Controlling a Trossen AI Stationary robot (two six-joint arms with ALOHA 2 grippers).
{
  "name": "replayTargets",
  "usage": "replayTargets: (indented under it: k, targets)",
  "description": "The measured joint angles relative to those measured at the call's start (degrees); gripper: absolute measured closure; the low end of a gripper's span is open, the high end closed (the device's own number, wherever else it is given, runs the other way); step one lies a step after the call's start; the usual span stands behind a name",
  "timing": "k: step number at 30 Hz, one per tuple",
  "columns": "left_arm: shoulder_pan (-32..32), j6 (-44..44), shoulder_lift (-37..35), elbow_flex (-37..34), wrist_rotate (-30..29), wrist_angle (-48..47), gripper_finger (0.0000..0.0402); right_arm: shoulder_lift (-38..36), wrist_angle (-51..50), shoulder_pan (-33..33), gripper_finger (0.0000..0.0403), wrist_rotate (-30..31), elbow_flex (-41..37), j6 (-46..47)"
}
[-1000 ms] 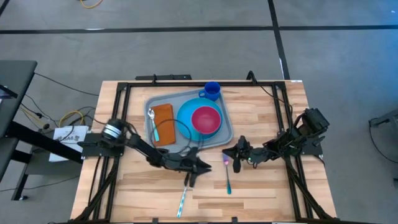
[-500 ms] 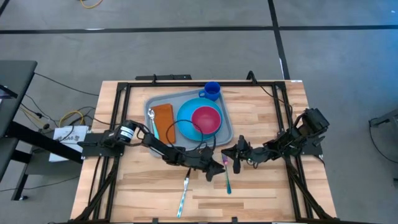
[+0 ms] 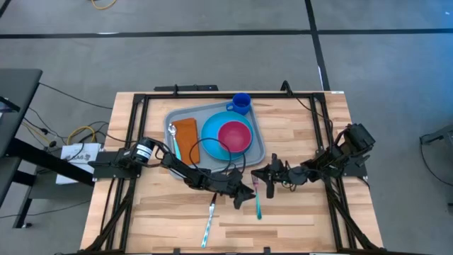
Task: Set up tray
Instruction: Put the purple fork on the brown napkin on the gray tray
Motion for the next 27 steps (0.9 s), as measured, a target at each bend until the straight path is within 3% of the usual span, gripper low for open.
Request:
replayTargets:
  k: [16,27]
  targets:
    - [0.9,4.5,0.1,-0.1,-2.2,-0.3,0.025,0.0,7.0,2.0,0.0402,-0.4,0.2,-5.5]
    - [1.3,6.8,0.2,0.3,-0.1,3.5,0.025,0.0,4.2,1.8,0.0402,-2.0,3.9,-8.1]
